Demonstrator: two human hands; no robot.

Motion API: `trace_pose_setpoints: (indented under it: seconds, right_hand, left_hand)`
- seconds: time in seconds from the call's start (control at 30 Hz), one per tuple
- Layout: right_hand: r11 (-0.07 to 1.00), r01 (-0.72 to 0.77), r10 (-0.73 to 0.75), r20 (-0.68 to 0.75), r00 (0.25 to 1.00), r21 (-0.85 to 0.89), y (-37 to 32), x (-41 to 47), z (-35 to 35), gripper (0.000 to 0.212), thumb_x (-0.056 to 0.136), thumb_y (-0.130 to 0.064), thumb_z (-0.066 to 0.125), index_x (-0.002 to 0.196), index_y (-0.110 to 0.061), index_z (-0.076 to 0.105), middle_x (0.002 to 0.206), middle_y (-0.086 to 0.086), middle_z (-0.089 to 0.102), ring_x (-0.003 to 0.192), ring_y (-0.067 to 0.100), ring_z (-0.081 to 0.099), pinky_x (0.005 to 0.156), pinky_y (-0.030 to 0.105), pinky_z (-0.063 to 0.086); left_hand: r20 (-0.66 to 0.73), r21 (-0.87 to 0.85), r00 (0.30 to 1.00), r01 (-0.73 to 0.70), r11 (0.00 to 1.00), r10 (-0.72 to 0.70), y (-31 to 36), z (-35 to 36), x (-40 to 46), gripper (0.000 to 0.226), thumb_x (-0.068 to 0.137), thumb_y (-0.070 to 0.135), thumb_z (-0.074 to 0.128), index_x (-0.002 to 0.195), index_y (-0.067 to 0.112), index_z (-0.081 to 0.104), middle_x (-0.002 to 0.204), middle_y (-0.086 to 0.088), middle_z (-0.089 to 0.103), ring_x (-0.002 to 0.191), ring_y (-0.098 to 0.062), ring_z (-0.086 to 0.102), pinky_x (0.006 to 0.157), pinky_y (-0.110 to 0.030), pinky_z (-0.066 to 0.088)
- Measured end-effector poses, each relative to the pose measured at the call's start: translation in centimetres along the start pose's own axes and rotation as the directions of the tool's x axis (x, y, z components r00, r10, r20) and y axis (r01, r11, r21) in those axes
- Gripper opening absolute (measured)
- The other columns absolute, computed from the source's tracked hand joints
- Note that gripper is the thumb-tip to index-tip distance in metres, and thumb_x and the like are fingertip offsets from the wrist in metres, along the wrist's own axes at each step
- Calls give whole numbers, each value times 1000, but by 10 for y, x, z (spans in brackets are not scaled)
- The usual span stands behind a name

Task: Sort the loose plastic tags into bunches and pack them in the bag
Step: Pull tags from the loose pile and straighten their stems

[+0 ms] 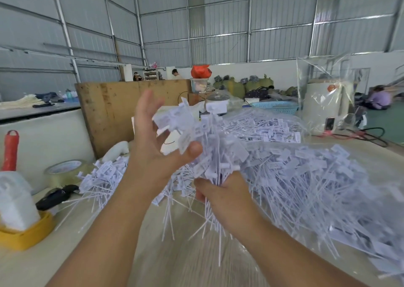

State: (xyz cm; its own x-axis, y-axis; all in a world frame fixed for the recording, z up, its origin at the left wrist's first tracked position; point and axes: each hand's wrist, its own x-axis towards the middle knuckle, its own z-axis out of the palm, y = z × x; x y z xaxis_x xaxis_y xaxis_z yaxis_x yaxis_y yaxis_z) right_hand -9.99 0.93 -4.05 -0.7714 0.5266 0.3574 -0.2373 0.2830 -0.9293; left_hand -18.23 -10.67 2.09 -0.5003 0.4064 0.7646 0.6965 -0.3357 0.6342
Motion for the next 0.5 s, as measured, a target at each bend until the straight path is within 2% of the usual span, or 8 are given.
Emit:
trace_pose_setpoints:
  seconds: [0.07,0.1,0.17,0.23,0.3,0.37,0.43,0.5]
  right_hand:
    - [1000,-1,0,14,1000,32,-1,-1,2,32,84,-8,63,53,-14,58,50,1,57,48,9,56,52,17,45]
    - [999,-7,7,8,1000,48,0,-1,3,32,85,-9,63,54,-11,56,50,4,54,47,12,53,53,21,45]
    - [995,-31,32,-12,999,98,0,1,4,33,87,-13,63,60,-1,50,54,12,44,48,18,45,54,30,41]
    - [990,-53,58,-31,998,134,1,2,3,33,87,-12,64,62,1,47,56,10,39,50,18,40,54,32,38]
    - [988,-60,67,-48,997,141,3,3,2,31,84,-10,66,57,-11,51,52,7,41,45,16,40,49,28,38]
    - [989,-41,51,-66,997,140,5,4,1,21,78,-12,68,60,-10,58,53,5,50,46,16,47,48,28,41]
    - [990,-41,49,-59,997,138,5,6,0,14,70,-16,68,76,-3,64,61,15,55,52,19,51,53,35,43]
    - [991,-32,39,-51,998,127,6,8,-1,15,67,-14,67,78,-4,67,65,24,59,54,21,53,55,38,45]
  left_hand:
    - [50,-14,997,-60,998,60,6,3,9,107,62,59,83,147,47,19,154,13,30,142,-1,29,108,-44,42]
    - [79,-26,994,-74,997,75,8,5,13,96,68,45,82,145,48,25,153,13,33,142,-1,30,106,-40,44]
    - [80,-11,994,-79,997,80,10,14,22,63,75,28,73,130,46,49,143,14,47,130,3,44,94,-20,48]
    - [19,53,997,-73,996,73,7,25,28,35,80,20,62,110,37,64,132,12,56,117,7,52,82,-8,45]
    - [-34,71,999,-15,997,18,0,36,28,27,84,23,56,106,35,65,124,12,60,109,4,56,77,-9,45]
    - [-48,49,999,21,999,-19,-7,44,22,26,89,25,55,106,41,65,118,13,62,104,3,59,78,-11,45]
    - [3,122,999,-47,991,47,-12,50,11,28,94,22,51,104,46,64,119,27,58,111,8,54,84,-9,44]
    - [66,154,995,-89,984,79,-16,53,3,33,93,21,48,106,48,61,123,35,52,118,9,50,87,-7,43]
